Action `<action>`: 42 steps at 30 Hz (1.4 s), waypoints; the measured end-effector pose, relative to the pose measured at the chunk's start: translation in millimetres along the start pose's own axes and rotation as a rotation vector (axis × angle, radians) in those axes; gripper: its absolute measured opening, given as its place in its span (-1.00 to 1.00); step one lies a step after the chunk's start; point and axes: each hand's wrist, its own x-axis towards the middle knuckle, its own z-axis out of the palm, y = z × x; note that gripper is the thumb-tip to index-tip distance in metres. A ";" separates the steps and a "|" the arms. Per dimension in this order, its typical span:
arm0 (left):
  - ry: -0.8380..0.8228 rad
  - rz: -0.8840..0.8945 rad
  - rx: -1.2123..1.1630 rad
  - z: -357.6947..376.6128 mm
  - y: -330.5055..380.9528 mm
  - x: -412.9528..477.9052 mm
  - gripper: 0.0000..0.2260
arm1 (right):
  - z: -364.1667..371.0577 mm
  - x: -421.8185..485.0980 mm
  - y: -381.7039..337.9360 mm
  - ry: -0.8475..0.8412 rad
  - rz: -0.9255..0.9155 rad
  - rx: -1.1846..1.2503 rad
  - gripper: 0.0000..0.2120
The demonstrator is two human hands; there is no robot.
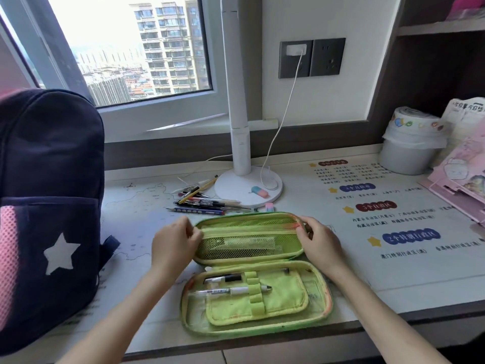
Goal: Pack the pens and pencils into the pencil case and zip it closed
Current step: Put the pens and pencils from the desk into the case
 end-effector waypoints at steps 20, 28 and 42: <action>-0.541 -0.007 -0.563 2.7 -14.2 17.0 -0.62 | 76.0 107.8 -98.2 -0.355 -0.460 -0.687 -0.59; -0.581 -0.068 -0.629 -2.3 -20.6 18.7 -0.77 | 98.7 114.0 -107.2 -0.425 -0.536 -0.635 -0.76; 0.126 0.477 -0.030 -35.1 0.7 10.2 -0.65 | 7.4 33.7 -123.7 -0.408 -0.637 -0.305 -0.70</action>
